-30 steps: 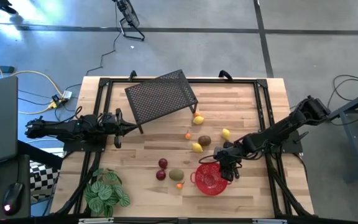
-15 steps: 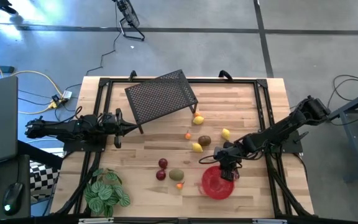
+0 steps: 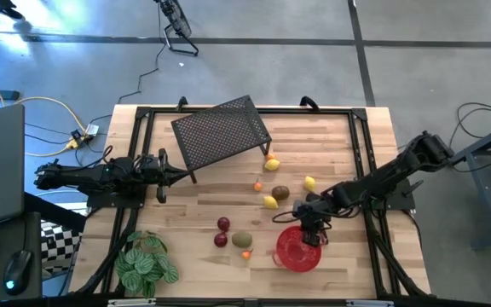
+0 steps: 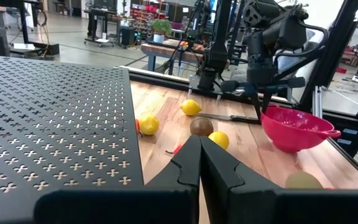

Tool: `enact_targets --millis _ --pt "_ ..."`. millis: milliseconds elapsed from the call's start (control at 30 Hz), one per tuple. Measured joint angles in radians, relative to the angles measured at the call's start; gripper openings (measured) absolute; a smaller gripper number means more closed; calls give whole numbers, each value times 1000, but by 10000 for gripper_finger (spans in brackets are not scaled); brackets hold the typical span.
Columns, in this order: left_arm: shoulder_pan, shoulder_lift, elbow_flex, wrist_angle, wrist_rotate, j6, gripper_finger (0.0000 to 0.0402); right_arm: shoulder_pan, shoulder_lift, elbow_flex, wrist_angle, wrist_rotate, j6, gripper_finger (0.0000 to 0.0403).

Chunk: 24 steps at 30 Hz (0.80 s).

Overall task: Pick & Place Fruit
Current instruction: Put the red strainer bowl on the shelf

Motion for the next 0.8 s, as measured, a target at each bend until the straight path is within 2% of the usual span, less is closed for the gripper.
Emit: enact_targets --millis 200,333,500,633,800 --pt "0 0 0 1 0 0 0 -49 -78 17 -1 -2 -30 5" --pt "0 0 -3 20 -1 6 0 -114 -161 70 -50 61 -111 4" --pt "0 0 -4 25 -2 8 0 -242 -217 164 -187 170 -248 4" --pt "0 0 -4 23 -2 8 0 -365 -221 236 -251 181 -363 4" --pt "0 0 -3 24 -2 5 0 -507 -212 299 -248 165 -504 4"
